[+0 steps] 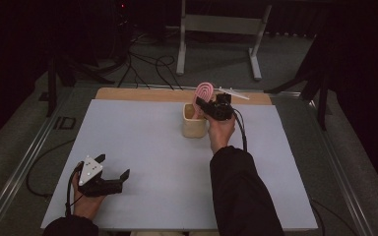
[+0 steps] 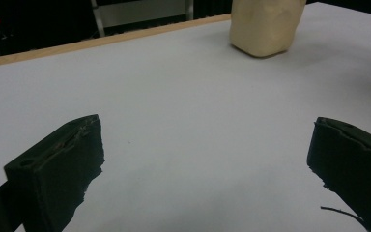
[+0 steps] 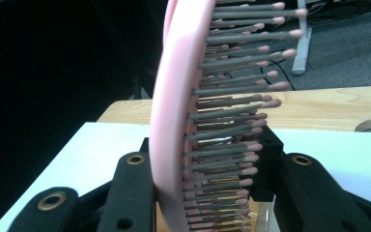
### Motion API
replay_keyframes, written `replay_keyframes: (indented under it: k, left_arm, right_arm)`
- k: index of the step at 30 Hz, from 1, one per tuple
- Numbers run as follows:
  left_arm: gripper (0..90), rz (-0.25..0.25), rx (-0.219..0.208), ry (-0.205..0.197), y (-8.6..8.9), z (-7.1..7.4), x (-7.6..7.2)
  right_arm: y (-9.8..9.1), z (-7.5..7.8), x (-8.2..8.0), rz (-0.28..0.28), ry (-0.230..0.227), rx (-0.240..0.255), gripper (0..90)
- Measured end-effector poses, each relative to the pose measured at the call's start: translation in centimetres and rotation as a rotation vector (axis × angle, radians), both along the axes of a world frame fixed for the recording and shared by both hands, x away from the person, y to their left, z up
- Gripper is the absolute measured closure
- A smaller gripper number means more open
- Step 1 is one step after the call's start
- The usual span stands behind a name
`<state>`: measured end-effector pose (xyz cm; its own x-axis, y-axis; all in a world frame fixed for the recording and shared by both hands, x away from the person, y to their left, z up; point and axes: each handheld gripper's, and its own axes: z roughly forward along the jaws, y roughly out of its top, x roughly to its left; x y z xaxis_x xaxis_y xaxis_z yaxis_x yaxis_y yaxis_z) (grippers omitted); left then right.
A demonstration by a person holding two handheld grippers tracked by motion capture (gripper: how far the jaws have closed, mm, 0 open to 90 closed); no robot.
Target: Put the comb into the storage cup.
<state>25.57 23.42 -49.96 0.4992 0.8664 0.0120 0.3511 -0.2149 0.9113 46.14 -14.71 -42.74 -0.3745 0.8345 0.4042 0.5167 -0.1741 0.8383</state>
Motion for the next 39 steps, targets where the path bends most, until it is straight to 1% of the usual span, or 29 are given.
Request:
replay_keyframes:
  k: [12, 18, 23, 31, 37, 39]
  left_arm:
    - [0.2, -0.003, 0.002, 0.003, -0.08, -0.05, 0.06]
    - [0.2, -0.004, 0.003, 0.003, -0.1, -0.09, 0.12]
    - [0.2, -0.003, 0.004, 0.003, -0.06, -0.08, 0.12]
    - [0.2, -0.002, 0.002, 0.003, -0.06, -0.07, 0.11]
    - [0.2, 0.0, 0.001, 0.003, -0.02, -0.07, 0.13]
    - [0.2, 0.001, 0.001, 0.003, -0.02, -0.08, 0.13]
  right_arm:
    - [0.04, 0.0, 0.03, 0.003, -0.001, 0.002, 63.0]
    - [-0.1, -0.13, 0.25, 0.011, 0.0, 0.011, 62.8]
    - [-0.51, -0.26, 0.51, 0.005, 0.011, 0.019, 62.9]
    - [-0.49, -0.32, 0.6, -0.001, 0.011, 0.007, 61.6]
    - [-0.63, -0.25, 0.56, 0.006, 0.006, 0.001, 54.2]
    - [-0.64, -0.25, 0.52, 0.009, 0.003, -0.009, 52.1]
